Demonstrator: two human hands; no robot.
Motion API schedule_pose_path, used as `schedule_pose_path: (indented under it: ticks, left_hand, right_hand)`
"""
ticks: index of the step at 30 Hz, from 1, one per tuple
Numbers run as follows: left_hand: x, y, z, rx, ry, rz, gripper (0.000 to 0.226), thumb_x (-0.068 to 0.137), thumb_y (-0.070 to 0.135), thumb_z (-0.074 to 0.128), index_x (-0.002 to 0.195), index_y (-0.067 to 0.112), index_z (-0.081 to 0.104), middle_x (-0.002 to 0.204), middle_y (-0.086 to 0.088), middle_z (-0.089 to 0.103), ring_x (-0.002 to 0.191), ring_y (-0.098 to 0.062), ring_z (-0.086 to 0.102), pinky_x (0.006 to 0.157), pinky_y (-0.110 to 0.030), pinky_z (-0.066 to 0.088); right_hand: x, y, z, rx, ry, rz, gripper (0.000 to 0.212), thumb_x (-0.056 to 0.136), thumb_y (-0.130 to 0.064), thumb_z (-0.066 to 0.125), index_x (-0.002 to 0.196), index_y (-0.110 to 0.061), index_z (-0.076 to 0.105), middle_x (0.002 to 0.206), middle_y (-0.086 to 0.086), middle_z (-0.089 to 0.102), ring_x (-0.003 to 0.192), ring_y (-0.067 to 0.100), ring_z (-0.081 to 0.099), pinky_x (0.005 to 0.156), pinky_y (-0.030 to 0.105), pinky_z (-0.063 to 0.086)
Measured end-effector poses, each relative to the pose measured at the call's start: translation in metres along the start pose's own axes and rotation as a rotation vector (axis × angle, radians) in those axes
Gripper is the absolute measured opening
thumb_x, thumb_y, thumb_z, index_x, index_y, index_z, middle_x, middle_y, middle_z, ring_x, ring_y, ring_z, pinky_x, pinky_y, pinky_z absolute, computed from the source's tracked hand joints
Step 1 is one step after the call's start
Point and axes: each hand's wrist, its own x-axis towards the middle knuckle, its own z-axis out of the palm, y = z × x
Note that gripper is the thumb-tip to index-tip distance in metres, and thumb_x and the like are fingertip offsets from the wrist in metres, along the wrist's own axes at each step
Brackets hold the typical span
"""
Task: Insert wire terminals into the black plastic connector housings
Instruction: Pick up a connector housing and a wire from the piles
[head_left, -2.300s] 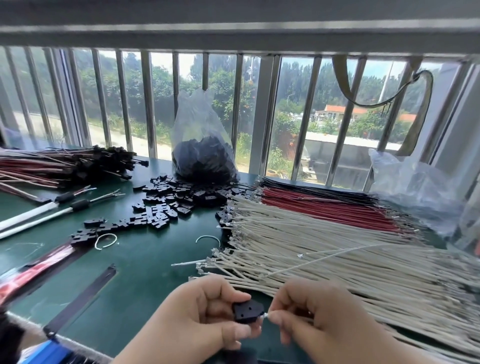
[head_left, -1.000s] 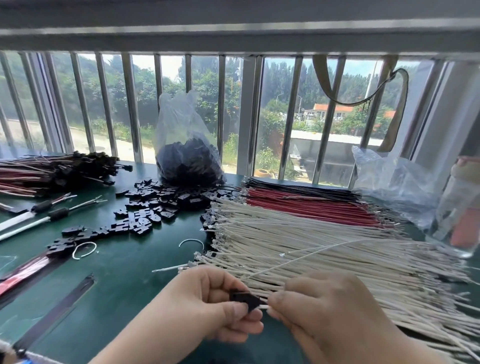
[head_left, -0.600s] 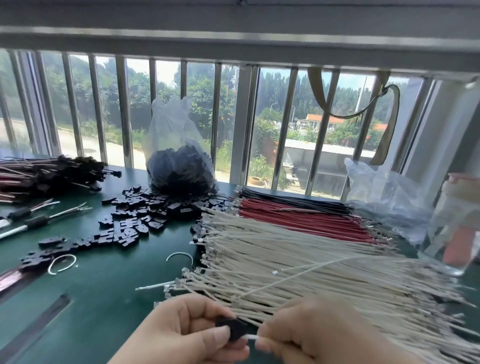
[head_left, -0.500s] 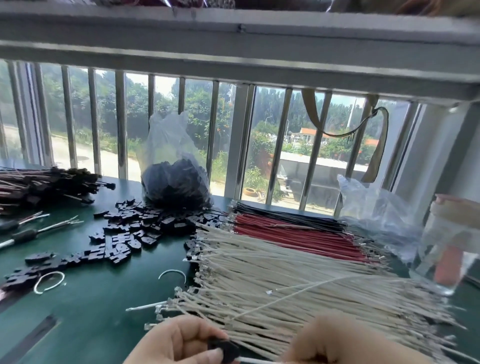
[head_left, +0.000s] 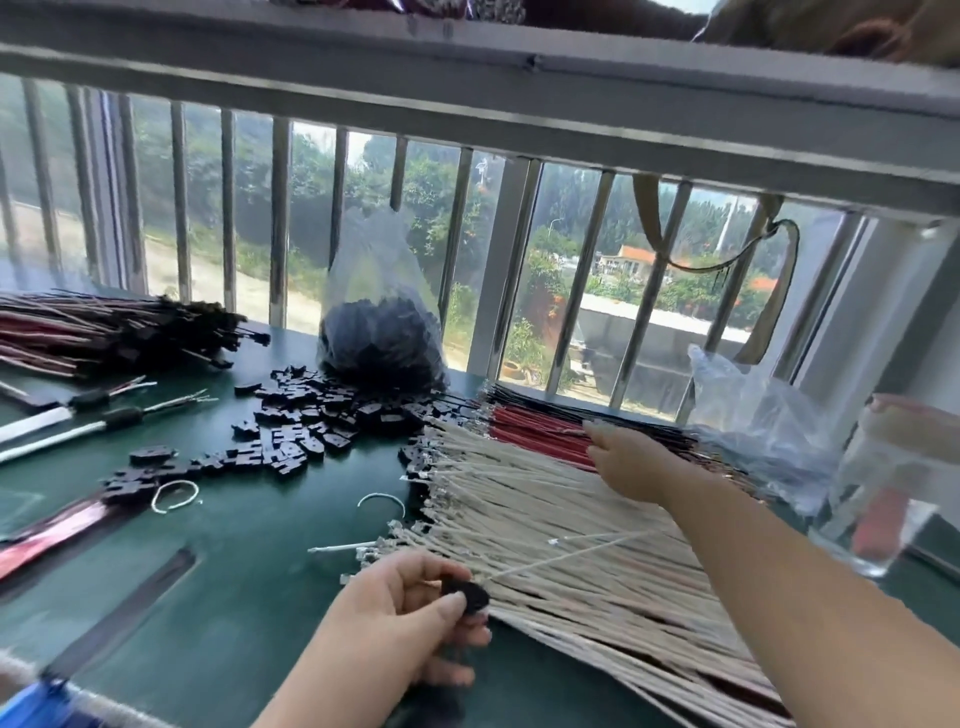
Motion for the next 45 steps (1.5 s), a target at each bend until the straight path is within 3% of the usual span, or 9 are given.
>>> schedule_pose_path:
  ticks: [2, 6, 13, 19, 24, 30, 35, 40, 45]
  left_hand:
    - [-0.001, -0.001, 0.000, 0.012, -0.009, 0.003, 0.010, 0.086, -0.009, 0.056, 0.092, -0.003, 0.060, 0.074, -0.021, 0.072, 0.067, -0.031, 0.072, 0.042, -0.031, 0.053]
    - [-0.002, 0.001, -0.001, 0.017, -0.026, 0.004, 0.009, 0.087, -0.007, 0.055, 0.092, -0.002, 0.061, 0.075, -0.022, 0.072, 0.070, -0.034, 0.072, 0.044, -0.032, 0.054]
    - [0.000, 0.000, -0.002, -0.013, -0.045, -0.002, 0.010, 0.087, -0.008, 0.055, 0.091, -0.003, 0.062, 0.075, -0.023, 0.072, 0.070, -0.034, 0.072, 0.043, -0.033, 0.054]
    - [0.002, -0.001, -0.003, -0.022, -0.053, 0.007, 0.010, 0.088, -0.008, 0.054, 0.090, -0.002, 0.062, 0.074, -0.021, 0.072, 0.070, -0.033, 0.072, 0.044, -0.033, 0.054]
    - [0.001, -0.001, -0.003, -0.029, -0.055, 0.013, 0.010, 0.087, -0.008, 0.055, 0.090, -0.002, 0.062, 0.073, -0.021, 0.072, 0.070, -0.033, 0.072, 0.045, -0.034, 0.055]
    - [0.001, -0.001, -0.004, -0.028, -0.061, 0.013, 0.009, 0.088, -0.007, 0.055, 0.091, -0.002, 0.061, 0.074, -0.020, 0.072, 0.071, -0.032, 0.072, 0.047, -0.035, 0.056]
    - [0.000, 0.000, -0.004, -0.018, -0.072, 0.012, 0.008, 0.088, -0.006, 0.056, 0.092, -0.002, 0.060, 0.073, -0.017, 0.072, 0.072, -0.031, 0.072, 0.047, -0.033, 0.056]
    - [-0.002, 0.004, -0.003, -0.033, -0.064, 0.009, 0.007, 0.087, -0.007, 0.056, 0.090, -0.001, 0.060, 0.070, -0.014, 0.073, 0.070, -0.027, 0.073, 0.046, -0.031, 0.056]
    - [-0.001, 0.004, -0.002, -0.052, -0.019, 0.030, 0.009, 0.087, -0.008, 0.056, 0.088, 0.000, 0.060, 0.068, -0.014, 0.072, 0.066, -0.025, 0.072, 0.044, -0.031, 0.056]
  right_hand:
    - [0.011, 0.000, 0.008, -0.032, -0.048, 0.010, 0.038, 0.101, -0.022, 0.037, 0.136, -0.011, 0.049, 0.136, 0.006, 0.053, 0.122, 0.023, 0.050, 0.102, 0.030, 0.038]
    - [0.016, 0.003, 0.015, 0.010, 0.077, 0.006, 0.019, 0.094, -0.028, 0.057, 0.098, -0.019, 0.073, 0.106, -0.006, 0.070, 0.091, 0.009, 0.064, 0.081, 0.025, 0.051]
    - [0.020, 0.001, 0.014, -0.277, 0.088, -0.112, 0.021, 0.094, -0.013, 0.047, 0.080, -0.012, 0.062, 0.086, 0.003, 0.068, 0.070, 0.013, 0.060, 0.067, 0.027, 0.053]
    - [0.021, 0.015, 0.020, 0.093, 0.169, -0.124, 0.021, 0.085, -0.004, 0.055, 0.077, -0.023, 0.058, 0.080, -0.005, 0.061, 0.076, 0.013, 0.058, 0.071, 0.025, 0.052]
    - [0.029, 0.016, 0.022, 0.191, 0.138, -0.094, 0.011, 0.091, -0.027, 0.059, 0.099, -0.027, 0.067, 0.083, -0.015, 0.061, 0.078, 0.004, 0.057, 0.067, 0.018, 0.043]
    - [0.035, -0.006, 0.019, -0.038, 0.043, -0.054, 0.022, 0.095, -0.033, 0.053, 0.106, -0.027, 0.071, 0.104, -0.013, 0.068, 0.086, 0.008, 0.062, 0.068, 0.025, 0.051]
    - [0.035, -0.019, 0.019, -0.323, 0.192, -0.078, 0.018, 0.093, -0.025, 0.054, 0.087, -0.025, 0.071, 0.091, -0.009, 0.068, 0.079, 0.011, 0.064, 0.060, 0.024, 0.053]
    - [0.033, -0.007, 0.028, -0.196, 0.313, -0.153, 0.023, 0.093, -0.011, 0.049, 0.073, -0.017, 0.058, 0.074, -0.004, 0.057, 0.068, 0.017, 0.060, 0.062, 0.030, 0.054]
    - [0.017, -0.004, 0.021, 0.048, 0.557, -0.307, 0.018, 0.094, -0.002, 0.049, 0.101, -0.013, 0.062, 0.077, -0.003, 0.055, 0.061, 0.011, 0.051, 0.056, 0.015, 0.039]
